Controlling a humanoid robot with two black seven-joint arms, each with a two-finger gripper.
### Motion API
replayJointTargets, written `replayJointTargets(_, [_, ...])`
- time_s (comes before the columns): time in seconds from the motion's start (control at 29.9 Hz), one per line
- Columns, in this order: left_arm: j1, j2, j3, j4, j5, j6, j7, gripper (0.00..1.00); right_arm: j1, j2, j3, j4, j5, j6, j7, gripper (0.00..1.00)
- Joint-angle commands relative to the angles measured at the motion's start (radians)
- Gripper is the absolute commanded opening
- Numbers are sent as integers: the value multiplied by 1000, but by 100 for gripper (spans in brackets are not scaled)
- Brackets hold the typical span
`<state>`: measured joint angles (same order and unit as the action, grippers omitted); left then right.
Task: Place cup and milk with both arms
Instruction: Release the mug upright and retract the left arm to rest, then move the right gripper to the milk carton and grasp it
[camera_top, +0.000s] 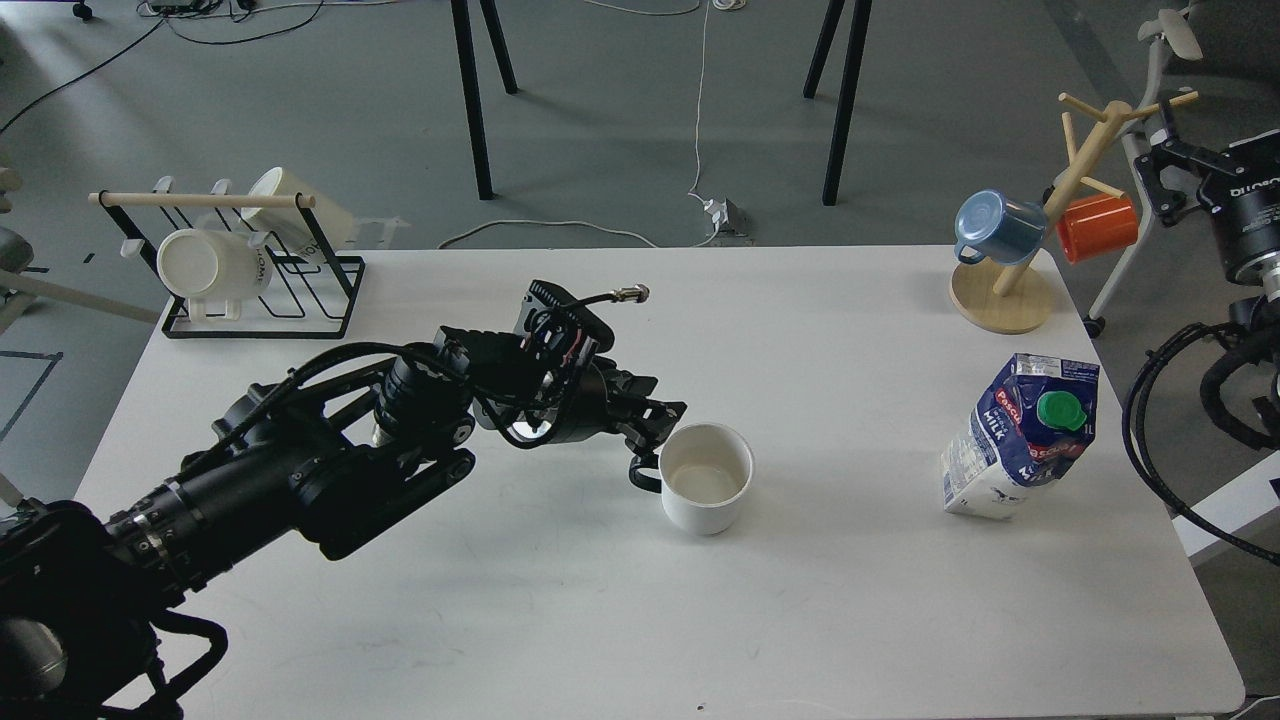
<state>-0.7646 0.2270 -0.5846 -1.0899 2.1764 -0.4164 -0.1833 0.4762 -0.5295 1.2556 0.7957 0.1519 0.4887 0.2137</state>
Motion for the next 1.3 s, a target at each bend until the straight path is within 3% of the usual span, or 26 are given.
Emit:
replayJointTargets(0.0, [5,31,-183,-7,-157,99,1,94,-121,-46,41,34,96,0,-4,99])
replayJointTargets(0.13, [7,44,-348,14,-526,160,-2,98,-240,-70,74,56,158,0,7,99])
replayJointTargets(0.3, [7,106,-394,113,-1004,246,-19,99,-390,-58,128,71,159,0,32,99])
replayJointTargets(0.43, [5,175,-399,224,-1381,242,-84,99,-562,-55,127,195,159,0,35,99])
replayJointTargets(0.53, [7,222,-397,266,-1613,234,-88,100,-671,-46,116,305,159,0,35,99])
replayJointTargets(0.7, [56,258,-393,341,-1966,110,-84,100,-817,41,85,433,150,0,27,99])
replayJointTargets(1.0, [102,256,-400,423,-2097,70,-87,100,-867,153,-59,456,144,0,32,99])
replayJointTargets(1.27, [116,262,-405,426,-2115,42,-79,100,-828,267,-71,458,72,0,35,98])
